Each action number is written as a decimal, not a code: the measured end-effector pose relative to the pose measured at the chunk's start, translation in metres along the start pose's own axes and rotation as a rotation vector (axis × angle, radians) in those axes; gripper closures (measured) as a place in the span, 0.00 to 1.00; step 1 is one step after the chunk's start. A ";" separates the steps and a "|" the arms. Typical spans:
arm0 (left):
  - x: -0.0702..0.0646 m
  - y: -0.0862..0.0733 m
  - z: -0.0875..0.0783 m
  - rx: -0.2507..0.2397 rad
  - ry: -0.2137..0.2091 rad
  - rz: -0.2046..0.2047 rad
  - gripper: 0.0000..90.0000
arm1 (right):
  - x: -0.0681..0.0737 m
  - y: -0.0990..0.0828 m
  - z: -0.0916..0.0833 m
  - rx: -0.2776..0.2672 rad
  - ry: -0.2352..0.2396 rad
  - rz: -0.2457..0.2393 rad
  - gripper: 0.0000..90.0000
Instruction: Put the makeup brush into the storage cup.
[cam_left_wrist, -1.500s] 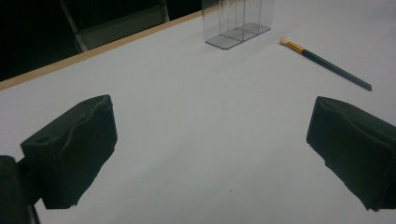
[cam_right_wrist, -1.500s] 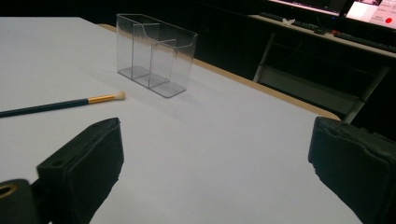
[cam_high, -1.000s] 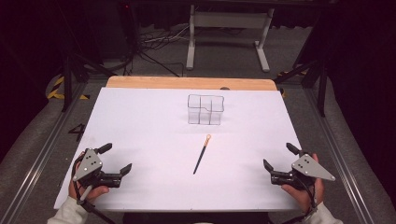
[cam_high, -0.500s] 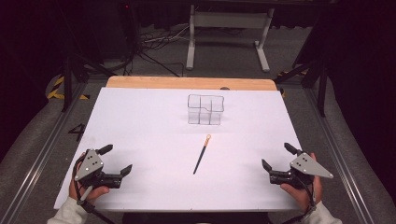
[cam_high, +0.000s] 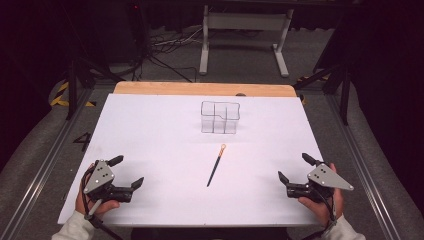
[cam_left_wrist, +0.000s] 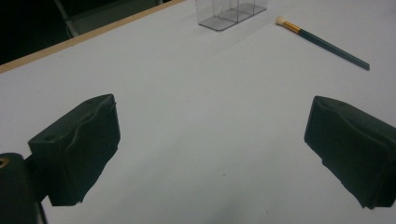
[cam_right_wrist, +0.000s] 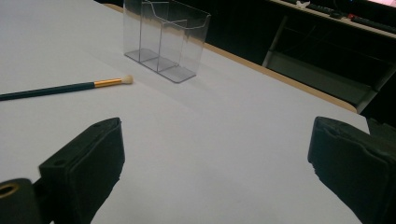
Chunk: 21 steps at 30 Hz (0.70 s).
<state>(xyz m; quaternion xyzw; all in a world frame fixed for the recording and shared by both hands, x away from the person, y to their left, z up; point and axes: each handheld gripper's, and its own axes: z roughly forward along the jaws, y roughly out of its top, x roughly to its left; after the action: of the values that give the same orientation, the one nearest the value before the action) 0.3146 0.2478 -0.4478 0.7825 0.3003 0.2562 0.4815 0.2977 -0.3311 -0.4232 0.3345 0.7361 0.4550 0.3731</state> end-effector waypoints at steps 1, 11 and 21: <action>0.000 0.000 0.000 0.001 0.000 -0.001 0.05 | 0.000 0.000 0.000 0.001 0.002 0.000 0.05; 0.001 -0.001 0.001 0.007 -0.008 -0.002 0.05 | 0.007 0.002 0.004 0.022 0.023 -0.023 0.05; 0.001 -0.001 0.001 0.022 0.001 -0.007 0.05 | 0.019 0.021 0.025 0.100 0.033 0.040 0.07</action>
<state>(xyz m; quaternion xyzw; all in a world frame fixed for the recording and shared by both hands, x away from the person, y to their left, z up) 0.3161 0.2480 -0.4493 0.7867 0.3060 0.2515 0.4735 0.3125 -0.2971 -0.4164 0.3597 0.7571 0.4307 0.3346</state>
